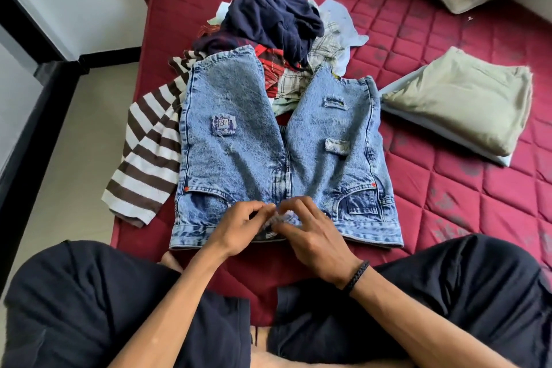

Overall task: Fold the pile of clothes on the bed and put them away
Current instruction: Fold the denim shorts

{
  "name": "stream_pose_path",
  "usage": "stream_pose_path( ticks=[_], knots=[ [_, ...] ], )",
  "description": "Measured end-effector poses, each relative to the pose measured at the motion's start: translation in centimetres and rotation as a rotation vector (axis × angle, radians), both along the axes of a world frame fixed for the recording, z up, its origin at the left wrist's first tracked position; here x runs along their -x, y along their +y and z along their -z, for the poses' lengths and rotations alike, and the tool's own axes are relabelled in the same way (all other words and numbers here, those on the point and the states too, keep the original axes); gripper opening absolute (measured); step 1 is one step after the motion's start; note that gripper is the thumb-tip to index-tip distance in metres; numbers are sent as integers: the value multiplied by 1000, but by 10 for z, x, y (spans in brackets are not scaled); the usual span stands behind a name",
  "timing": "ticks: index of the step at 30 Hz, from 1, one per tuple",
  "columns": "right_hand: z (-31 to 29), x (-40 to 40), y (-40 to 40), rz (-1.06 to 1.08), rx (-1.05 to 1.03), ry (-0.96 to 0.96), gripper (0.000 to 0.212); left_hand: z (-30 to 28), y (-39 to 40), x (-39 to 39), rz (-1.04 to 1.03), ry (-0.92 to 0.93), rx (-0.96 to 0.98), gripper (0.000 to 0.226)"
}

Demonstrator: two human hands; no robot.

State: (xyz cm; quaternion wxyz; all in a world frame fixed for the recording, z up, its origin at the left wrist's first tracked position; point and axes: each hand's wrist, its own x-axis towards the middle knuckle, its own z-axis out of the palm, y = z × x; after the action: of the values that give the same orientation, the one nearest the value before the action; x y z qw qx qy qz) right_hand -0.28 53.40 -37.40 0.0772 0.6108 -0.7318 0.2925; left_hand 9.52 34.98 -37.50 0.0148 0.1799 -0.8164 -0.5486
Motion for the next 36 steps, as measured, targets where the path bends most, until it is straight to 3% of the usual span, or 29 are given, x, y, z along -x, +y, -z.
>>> stream_pose_path(
  ticks=[4, 11, 16, 25, 30, 33, 36],
  knots=[
    [5, -2, -1, 54, 17, -118, 15, 7, -5, 1, -25, -18, -90, 58],
    [7, -2, -1, 126, 41, -123, 12, -8, -5, 2, 36, -16, -132, 13],
    [15, 1, -3, 181, -97, -133, 40, -9, -5, 2, 52, -48, -122, 17],
    [10, -3, -11, 234, -46, -18, 16, -11, -11, 2, 87, 8, 28, 21],
    [10, -4, -7, 281, -8, -35, 27, -12, -18, 1, 133, -6, 189, 28],
    [7, -2, -9, 298, 8, -103, 20, -8, -8, 2, 32, 45, 331, 50],
    [-1, 8, -9, 271, -87, -294, 10, 4, 8, 1, -40, 80, 600, 37]
  ],
)
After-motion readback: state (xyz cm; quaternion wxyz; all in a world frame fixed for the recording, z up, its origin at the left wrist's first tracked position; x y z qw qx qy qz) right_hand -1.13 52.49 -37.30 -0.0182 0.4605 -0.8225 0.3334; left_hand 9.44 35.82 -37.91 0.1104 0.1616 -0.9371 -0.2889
